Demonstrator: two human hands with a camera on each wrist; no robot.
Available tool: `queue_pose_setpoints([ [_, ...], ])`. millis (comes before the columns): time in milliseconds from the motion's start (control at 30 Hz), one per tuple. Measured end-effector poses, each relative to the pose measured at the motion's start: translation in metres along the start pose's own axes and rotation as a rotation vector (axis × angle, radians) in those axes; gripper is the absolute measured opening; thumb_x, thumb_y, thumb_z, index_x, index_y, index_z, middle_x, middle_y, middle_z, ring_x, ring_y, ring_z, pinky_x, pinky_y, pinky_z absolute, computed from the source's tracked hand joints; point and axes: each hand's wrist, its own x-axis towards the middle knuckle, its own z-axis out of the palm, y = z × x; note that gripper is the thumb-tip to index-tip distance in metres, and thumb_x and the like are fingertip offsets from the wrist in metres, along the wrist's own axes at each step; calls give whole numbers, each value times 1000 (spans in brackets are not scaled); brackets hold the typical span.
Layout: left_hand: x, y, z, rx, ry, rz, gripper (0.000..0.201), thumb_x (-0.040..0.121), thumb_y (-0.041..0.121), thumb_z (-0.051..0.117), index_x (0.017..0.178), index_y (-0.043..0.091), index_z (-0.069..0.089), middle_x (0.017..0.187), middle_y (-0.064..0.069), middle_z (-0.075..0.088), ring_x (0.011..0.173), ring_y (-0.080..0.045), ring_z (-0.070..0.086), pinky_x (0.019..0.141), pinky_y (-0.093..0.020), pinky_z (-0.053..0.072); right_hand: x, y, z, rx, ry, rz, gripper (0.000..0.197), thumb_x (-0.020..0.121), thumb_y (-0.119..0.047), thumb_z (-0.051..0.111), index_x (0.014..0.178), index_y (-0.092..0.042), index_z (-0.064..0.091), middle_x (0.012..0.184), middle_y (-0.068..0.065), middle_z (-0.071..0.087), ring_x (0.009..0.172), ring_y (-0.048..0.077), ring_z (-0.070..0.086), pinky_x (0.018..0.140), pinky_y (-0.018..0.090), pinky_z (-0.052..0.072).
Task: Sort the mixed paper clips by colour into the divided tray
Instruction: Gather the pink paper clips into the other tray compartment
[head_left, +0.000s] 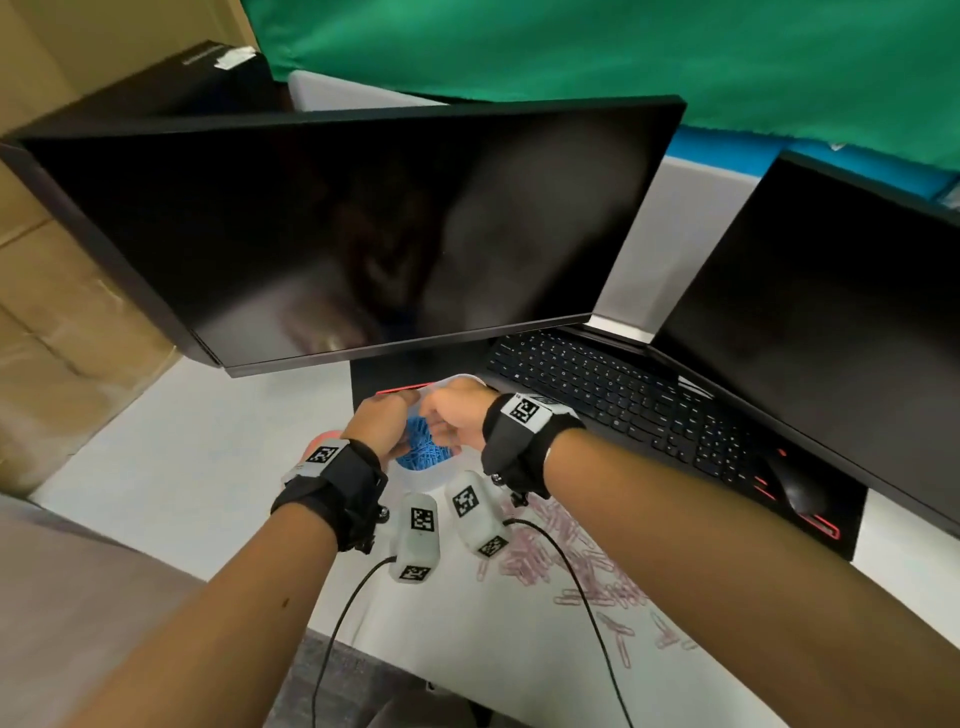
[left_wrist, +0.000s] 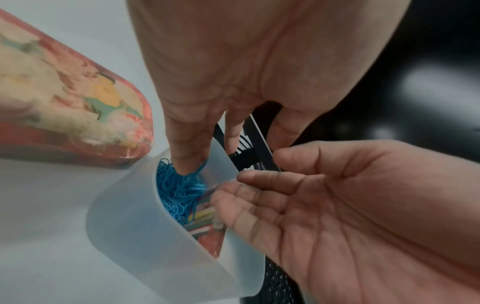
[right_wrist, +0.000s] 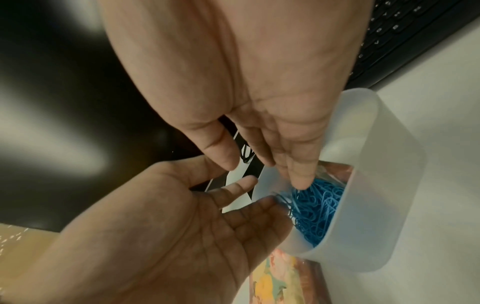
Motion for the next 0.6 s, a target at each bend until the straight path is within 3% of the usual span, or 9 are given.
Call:
queue_pose_setpoints([
  [67,1,-4,1,103,17,79,10,95,23,49,101,19,57,116,-7,56,115,-29,53,94,-41,50,-7,5,-5,-34,4,-82,19,88,-6,49,75,-15,59,67,4,47,59,17,45,59,33,42],
  [100,0,-5,3,143,39,135,9,93,23,52,97,19,59,112,-7,59,112,-27,55,95,-41,50,-14,9,-10,-63,22,-139,18,90,-6,48,85,-11,65,72,5,53,64,19,51,64,36,46],
  [167,-5,-11,9,197,38,318,7,92,20,54,91,18,61,93,-5,65,92,-9,65,85,-27,52,-28,31,-26,-103,125,-229,25,92,-4,48,111,-4,65,91,10,62,81,21,58,78,35,49],
  [233,-14,-20,18,302,-93,487,13,93,11,54,87,19,63,81,5,65,70,2,63,73,-20,49,-50,69,-45,-131,249,-228,31,93,-8,49,121,-9,61,107,7,64,96,18,61,86,30,48],
  [333,-19,-36,38,586,-354,545,20,90,12,57,84,31,63,87,7,68,82,-13,63,81,-23,49,-85,147,-79,-278,415,-161,35,95,-15,48,129,-16,54,132,2,56,120,16,52,105,30,39],
  [400,-17,-47,46,817,-440,525,12,90,22,59,98,30,63,104,4,66,92,-14,61,82,-19,44,-102,193,-102,-343,561,-86,41,95,-18,50,136,-16,46,140,5,47,128,19,44,106,25,31],
  [433,-15,-53,53,918,-472,516,20,91,27,57,111,28,61,114,2,62,98,-14,59,85,-20,42,-111,214,-116,-360,648,-30,45,95,-21,51,139,-15,42,144,7,42,132,21,39,108,26,27],
  [500,-12,-62,65,1101,-516,513,41,92,32,54,132,25,48,134,-3,50,118,-19,51,99,-26,39,-124,250,-143,-385,754,108,55,95,-26,52,146,-16,31,155,10,26,143,25,23,116,33,19],
  [600,-7,-74,83,1296,-534,468,67,91,31,50,150,23,20,158,-10,14,144,-29,22,116,-38,25,-132,289,-175,-441,751,311,66,97,-34,47,151,-16,14,161,9,4,148,25,4,119,38,11],
])
